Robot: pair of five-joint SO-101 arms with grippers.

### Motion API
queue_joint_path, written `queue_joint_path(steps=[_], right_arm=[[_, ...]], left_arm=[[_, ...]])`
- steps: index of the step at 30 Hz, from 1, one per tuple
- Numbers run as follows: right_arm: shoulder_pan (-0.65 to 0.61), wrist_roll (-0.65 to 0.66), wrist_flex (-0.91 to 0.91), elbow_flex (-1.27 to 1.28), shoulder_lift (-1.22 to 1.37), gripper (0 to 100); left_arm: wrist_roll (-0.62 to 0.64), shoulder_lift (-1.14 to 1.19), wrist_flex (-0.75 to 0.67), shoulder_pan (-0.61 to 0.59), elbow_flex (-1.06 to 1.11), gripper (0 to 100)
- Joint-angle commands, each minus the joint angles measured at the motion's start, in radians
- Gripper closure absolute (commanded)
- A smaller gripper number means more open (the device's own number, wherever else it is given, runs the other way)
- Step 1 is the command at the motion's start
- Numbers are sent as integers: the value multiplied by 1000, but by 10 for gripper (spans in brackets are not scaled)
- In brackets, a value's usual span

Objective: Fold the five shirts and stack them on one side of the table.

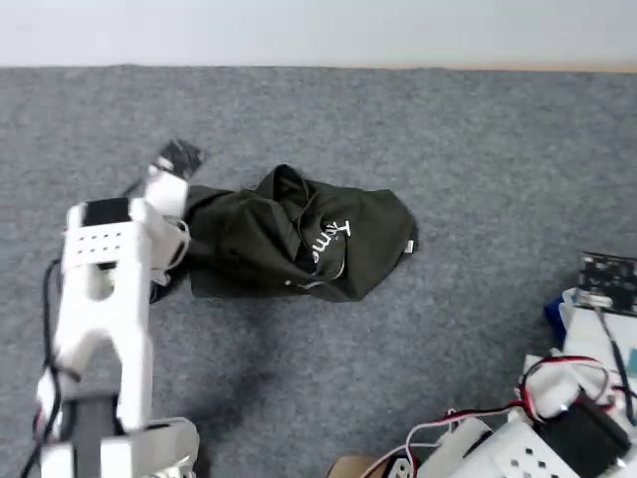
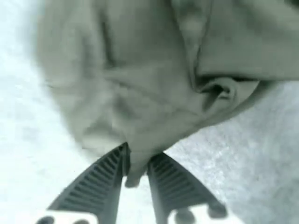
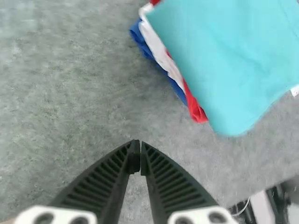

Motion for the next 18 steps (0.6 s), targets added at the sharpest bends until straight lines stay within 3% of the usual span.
queue_joint_path(steps=[1, 8, 14, 18], right_arm=[[-128, -41, -7, -14, 16, 990], [-455, -253, -22, -272, 383, 990], [-782, -285, -10, -720, 823, 990], [-941, -345, 27, -980, 1099, 990]], left_arm=[[66, -184, 28, -8, -50, 998], [149, -241, 43, -135, 12, 998], [149, -244, -15, -265, 157, 998], [149, -249, -58, -282, 242, 998]])
